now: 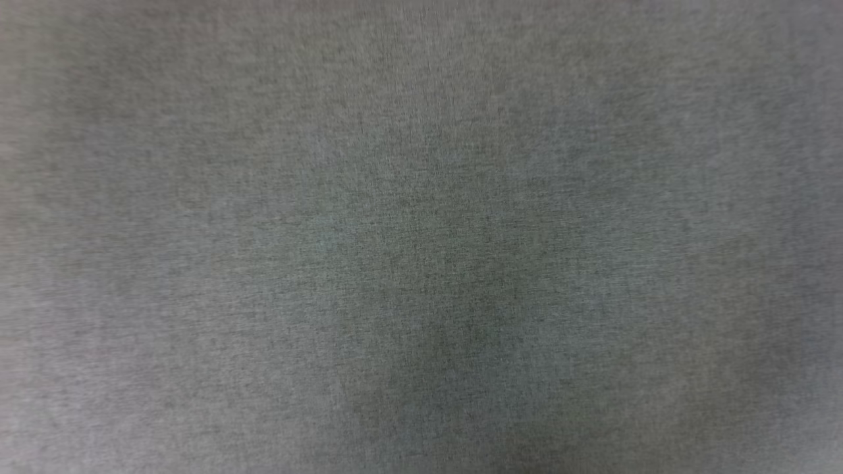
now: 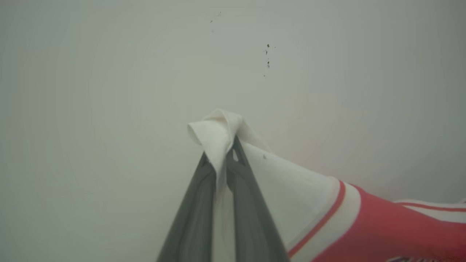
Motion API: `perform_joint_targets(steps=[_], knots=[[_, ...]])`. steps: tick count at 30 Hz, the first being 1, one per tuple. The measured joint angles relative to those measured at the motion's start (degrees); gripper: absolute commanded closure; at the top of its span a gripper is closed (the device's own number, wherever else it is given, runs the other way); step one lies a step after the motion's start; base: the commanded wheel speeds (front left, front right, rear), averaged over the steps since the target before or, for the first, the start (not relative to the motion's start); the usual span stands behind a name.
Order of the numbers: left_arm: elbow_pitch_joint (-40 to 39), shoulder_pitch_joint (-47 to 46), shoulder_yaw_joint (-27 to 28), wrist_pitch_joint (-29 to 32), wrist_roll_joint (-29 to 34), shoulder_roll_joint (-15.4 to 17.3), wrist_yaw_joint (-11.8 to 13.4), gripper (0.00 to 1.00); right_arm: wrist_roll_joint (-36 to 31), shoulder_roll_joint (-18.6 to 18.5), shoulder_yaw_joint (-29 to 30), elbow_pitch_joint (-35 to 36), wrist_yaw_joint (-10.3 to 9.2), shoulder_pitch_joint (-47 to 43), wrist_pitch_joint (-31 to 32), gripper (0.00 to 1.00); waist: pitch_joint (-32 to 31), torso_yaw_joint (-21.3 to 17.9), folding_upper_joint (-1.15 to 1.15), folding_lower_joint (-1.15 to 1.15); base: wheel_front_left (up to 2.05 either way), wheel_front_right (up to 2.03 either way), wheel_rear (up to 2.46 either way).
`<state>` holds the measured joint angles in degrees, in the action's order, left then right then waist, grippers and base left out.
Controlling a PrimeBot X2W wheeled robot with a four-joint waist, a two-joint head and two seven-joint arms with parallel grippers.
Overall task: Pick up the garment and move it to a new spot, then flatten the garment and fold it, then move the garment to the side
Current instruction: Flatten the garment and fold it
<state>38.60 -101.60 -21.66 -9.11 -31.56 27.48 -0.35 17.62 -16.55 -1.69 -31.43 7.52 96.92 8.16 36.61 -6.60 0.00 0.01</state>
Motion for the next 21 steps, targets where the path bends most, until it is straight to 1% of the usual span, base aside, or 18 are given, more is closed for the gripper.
perform_joint_targets(steps=[6,10,14,17,21], knots=[[3.7,0.7,-0.1,-1.9,-1.0,-0.8,-1.2,1.00,2.8,0.8,-3.0,-5.8,0.00,0.6,-3.3,1.00,5.2,-0.3,0.00,0.00,0.00,0.00,0.00],[6.6,3.7,-0.1,-3.5,-2.1,-1.7,-2.5,1.00,5.3,1.8,-5.5,-10.3,0.00,0.5,-5.0,1.00,7.0,-0.2,0.00,0.00,0.00,0.00,0.00],[8.7,8.0,0.6,-4.8,-3.6,-3.0,-3.5,1.00,7.6,2.3,-8.8,-13.7,0.00,-1.9,-7.0,1.00,6.0,0.2,0.00,-0.01,0.00,0.00,0.00],[9.6,13.2,1.6,-5.5,-5.0,-3.7,-4.2,1.00,9.2,2.3,-11.4,-15.6,-0.01,-7.0,-8.6,1.00,4.2,0.5,0.00,0.00,0.00,0.00,0.00],[8.7,22.2,3.5,-5.8,-6.1,-4.5,-4.7,1.00,11.7,2.1,-14.7,-15.9,0.00,-15.4,-10.3,1.00,0.6,0.9,0.00,-0.01,0.00,0.00,0.00]])
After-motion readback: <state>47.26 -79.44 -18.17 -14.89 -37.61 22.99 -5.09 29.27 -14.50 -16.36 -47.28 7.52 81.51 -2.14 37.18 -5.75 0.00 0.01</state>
